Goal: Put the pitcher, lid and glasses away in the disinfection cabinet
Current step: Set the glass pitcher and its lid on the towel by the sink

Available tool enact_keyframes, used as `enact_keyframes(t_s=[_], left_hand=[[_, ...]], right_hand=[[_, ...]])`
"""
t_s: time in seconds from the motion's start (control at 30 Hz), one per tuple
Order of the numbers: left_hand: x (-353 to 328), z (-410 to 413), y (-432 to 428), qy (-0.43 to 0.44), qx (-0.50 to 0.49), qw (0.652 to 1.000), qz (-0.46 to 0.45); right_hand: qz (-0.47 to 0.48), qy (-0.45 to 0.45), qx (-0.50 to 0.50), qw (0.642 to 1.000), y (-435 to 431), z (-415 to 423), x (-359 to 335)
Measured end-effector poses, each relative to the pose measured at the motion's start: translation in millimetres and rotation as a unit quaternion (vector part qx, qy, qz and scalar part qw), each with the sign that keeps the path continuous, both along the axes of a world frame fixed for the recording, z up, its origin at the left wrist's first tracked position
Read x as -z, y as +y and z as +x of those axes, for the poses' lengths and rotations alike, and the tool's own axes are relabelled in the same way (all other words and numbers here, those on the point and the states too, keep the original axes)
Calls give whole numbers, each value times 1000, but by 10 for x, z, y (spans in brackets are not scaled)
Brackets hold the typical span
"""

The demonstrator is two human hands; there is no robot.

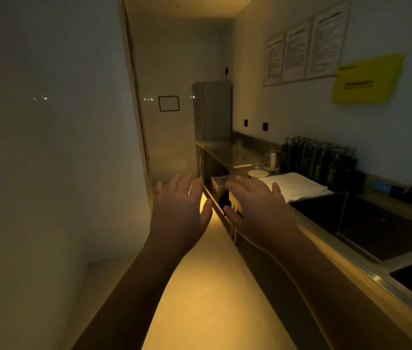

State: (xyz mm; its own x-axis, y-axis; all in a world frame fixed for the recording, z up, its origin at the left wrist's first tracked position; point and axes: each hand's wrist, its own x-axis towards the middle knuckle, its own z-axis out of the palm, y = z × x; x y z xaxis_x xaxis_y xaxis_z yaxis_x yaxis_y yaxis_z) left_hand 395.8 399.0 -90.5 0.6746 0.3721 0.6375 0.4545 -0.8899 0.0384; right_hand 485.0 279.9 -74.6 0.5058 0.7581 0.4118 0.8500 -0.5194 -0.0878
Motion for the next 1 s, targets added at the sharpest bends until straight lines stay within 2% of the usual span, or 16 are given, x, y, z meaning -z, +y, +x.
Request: enact_keyframes(t_s=[0.17,0.5,0.87,1.0], left_hand=[[-4,434,840,-23,26,998,44],[288,1370,1716,13,61,998,-2],[445,3186,2203,46,103,991,-70],[517,3836,2397,28,117,992,-45]], right_hand=[[11,19,31,999,737,346,35],[-10,49,61,997,1637,1196,300],[-19,57,109,992,2156,3014,461],[-32,52,116,991,2336,3626,469]])
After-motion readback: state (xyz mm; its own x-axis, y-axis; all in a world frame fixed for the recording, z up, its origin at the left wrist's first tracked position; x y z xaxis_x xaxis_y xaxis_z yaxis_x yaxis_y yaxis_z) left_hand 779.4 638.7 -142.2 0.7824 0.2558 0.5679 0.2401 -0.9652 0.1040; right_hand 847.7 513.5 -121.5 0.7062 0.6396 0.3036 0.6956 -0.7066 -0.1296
